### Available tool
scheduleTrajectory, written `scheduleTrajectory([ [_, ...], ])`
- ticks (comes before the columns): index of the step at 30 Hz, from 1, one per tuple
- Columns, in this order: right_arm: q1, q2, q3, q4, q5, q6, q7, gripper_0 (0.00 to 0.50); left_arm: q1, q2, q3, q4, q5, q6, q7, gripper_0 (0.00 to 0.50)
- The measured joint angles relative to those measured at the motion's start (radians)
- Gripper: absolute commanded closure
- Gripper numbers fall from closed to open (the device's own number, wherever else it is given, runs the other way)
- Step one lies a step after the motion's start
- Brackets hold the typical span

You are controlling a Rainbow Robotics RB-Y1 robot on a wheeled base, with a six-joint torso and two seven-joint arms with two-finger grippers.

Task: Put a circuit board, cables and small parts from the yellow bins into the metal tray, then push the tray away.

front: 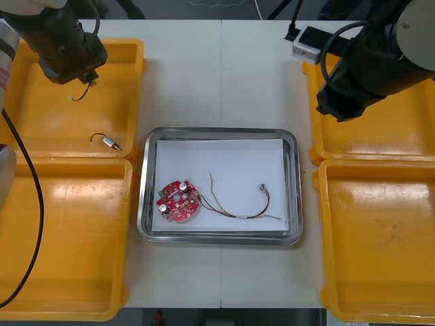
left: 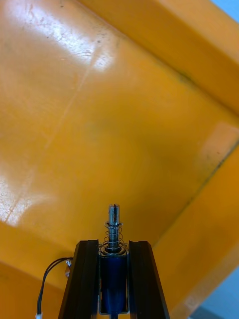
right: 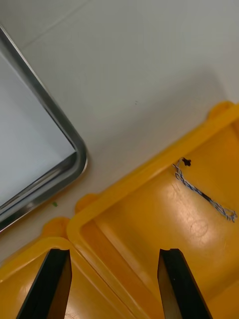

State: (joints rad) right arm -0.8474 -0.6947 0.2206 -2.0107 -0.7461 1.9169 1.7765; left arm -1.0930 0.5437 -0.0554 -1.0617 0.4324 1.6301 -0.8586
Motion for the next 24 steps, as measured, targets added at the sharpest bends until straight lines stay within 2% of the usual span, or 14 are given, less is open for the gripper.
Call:
scheduleTrajectory([
  [6, 0.011, 0.001, -0.087, 0.119, 0.086, 0.0, -0.038, 0.0, 0.062, 0.0, -0.006, -0.243, 0.025, 0.106, -0.003, 0.5],
  [12, 0.011, 0.003, -0.185, 0.21, 0.102, 0.0, -0.076, 0.0, 0.134, 0.0, -0.068, -0.439, 0.075, 0.161, -0.003, 0.5],
  [16, 0.012, 0.004, -0.227, 0.242, 0.114, 0.0, -0.202, 0.0, 0.169, -0.001, -0.121, -0.507, 0.097, 0.165, -0.002, 0.499],
  [19, 0.011, 0.004, -0.231, 0.274, 0.125, 0.0, -0.244, 0.0, 0.185, -0.004, -0.163, -0.527, 0.105, 0.166, -0.002, 0.499],
  [24, -0.018, 0.017, -0.231, 0.403, 0.133, 0.0, -0.341, 0.0, 0.201, -0.017, -0.233, -0.531, 0.111, 0.155, -0.001, 0.499],
])
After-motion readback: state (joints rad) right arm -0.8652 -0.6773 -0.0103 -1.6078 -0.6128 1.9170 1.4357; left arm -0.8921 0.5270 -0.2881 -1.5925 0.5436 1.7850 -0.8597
